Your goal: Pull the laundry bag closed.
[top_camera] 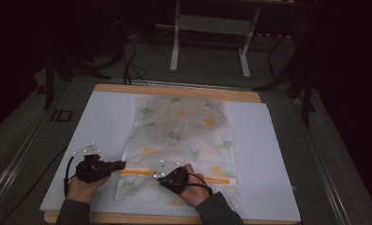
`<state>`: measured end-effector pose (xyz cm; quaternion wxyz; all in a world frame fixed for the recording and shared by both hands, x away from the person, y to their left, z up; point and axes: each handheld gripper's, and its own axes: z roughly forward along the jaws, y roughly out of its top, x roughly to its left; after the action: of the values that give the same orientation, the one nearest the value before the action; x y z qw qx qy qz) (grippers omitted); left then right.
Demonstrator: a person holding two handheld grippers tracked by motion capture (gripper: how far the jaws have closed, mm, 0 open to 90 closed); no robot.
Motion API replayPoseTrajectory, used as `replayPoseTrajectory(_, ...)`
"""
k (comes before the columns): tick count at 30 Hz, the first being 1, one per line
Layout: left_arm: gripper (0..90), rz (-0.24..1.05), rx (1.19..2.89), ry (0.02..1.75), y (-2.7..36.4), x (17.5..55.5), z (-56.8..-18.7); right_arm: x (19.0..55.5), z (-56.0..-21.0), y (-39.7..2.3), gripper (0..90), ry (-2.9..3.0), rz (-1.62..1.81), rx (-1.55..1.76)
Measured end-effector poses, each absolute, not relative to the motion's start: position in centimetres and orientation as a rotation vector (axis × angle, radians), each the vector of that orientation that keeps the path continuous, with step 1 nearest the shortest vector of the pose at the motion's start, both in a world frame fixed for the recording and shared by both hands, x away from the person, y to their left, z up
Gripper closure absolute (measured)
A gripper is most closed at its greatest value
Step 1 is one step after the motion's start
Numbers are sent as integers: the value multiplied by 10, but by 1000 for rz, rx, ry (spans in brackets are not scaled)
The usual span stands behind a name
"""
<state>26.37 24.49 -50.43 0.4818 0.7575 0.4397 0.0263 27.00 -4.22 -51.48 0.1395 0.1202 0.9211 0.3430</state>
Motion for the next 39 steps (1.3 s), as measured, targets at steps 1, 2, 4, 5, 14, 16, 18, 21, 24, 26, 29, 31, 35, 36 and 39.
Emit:
replayPoseTrajectory(1,888,61,1846,1070,245,264,-504,270,-515,-43,900,2661,988,346)
replayPoseTrajectory(2,888,64,1847,1071,245,264,-504,270,-514,-44,900,2662,991,349)
replayPoseTrajectory(4,889,64,1846,1072,245,264,-504,270,-514,-45,900,2661,985,348)
replayPoseTrajectory(5,888,65,1845,1073,246,264,-504,270,-515,-45,900,2661,987,353)
replayPoseTrajectory(14,888,66,1841,1078,246,264,-505,270,-515,-51,900,2657,983,366)
replayPoseTrajectory(16,888,67,1842,1078,246,264,-505,270,-515,-52,900,2656,983,360)
replayPoseTrajectory(18,889,71,1846,1080,246,264,-505,269,-515,-53,900,2656,985,367)
replayPoseTrajectory(21,888,75,1845,1081,246,264,-505,269,-515,-56,900,2656,979,374)
replayPoseTrajectory(24,889,77,1844,1082,246,264,-505,268,-516,-60,900,2656,978,381)
replayPoseTrajectory(26,888,81,1847,1083,246,264,-505,268,-516,-62,900,2655,983,388)
replayPoseTrajectory(29,888,82,1849,1083,246,264,-505,267,-515,-64,900,2648,983,387)
replayPoseTrajectory(31,889,85,1847,1085,247,264,-505,267,-515,-65,900,2649,978,394)
replayPoseTrajectory(35,889,89,1846,1088,247,264,-505,265,-516,-70,900,2644,976,395)
replayPoseTrajectory(36,889,88,1845,1088,247,264,-505,265,-515,-71,900,2647,976,399)
replayPoseTrajectory(39,889,90,1843,1089,247,263,-505,264,-515,-74,900,2641,973,404)
